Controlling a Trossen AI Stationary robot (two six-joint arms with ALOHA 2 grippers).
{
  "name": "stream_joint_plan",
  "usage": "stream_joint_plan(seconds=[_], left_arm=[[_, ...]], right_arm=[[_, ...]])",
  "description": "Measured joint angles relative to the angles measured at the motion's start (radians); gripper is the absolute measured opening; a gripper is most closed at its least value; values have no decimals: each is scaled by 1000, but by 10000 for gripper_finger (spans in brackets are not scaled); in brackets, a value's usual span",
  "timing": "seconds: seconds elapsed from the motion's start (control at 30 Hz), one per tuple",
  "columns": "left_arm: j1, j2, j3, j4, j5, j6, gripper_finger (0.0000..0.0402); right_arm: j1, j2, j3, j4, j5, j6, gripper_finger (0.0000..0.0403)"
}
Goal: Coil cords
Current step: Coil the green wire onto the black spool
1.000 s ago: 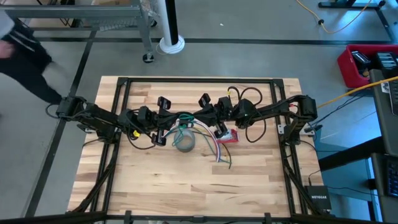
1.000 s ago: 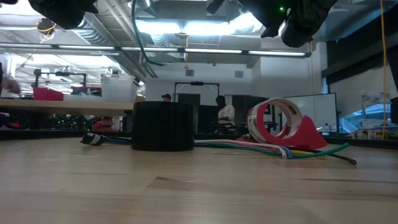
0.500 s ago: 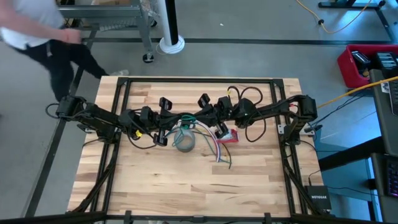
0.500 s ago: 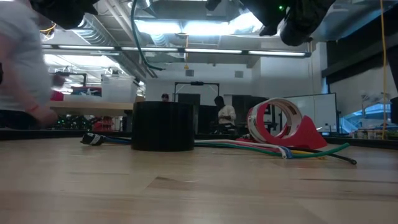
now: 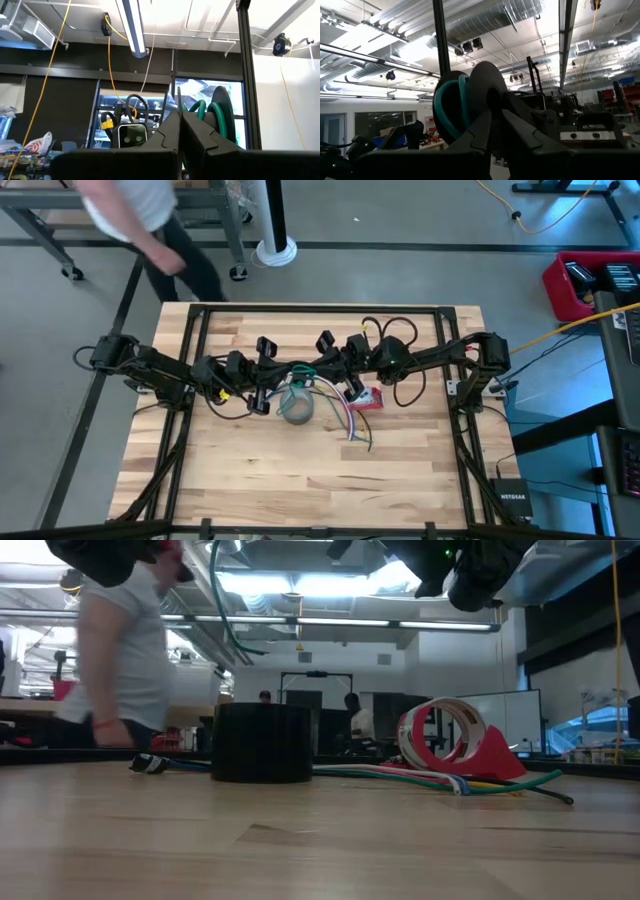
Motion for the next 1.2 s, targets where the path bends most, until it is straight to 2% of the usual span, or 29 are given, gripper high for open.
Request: stream_joint_plan(seconds=[0.23,0.57,0.87,0.97,1.1,1.2], left_arm=[[-17,-9,-1,77,-6,15,0],[-24,-23,-4,41,-6,-2,0],[-24,-70,-175,76,-94,-78,0],[-30,-74,-192,76,-90,-75,0],[-39,-74,-193,77,-74,-72,0],[-47,-74,-193,78,-63,-62,0]], right_arm=[[-1,0,0,-45,-8,42,44],[-1,0,0,-44,-62,46,44],[-1,-1,-1,-87,-169,111,44],[-1,-3,-1,-104,-143,107,44],[-2,-3,-1,-147,-28,66,44],[-1,-4,-1,-169,2,26,44]])
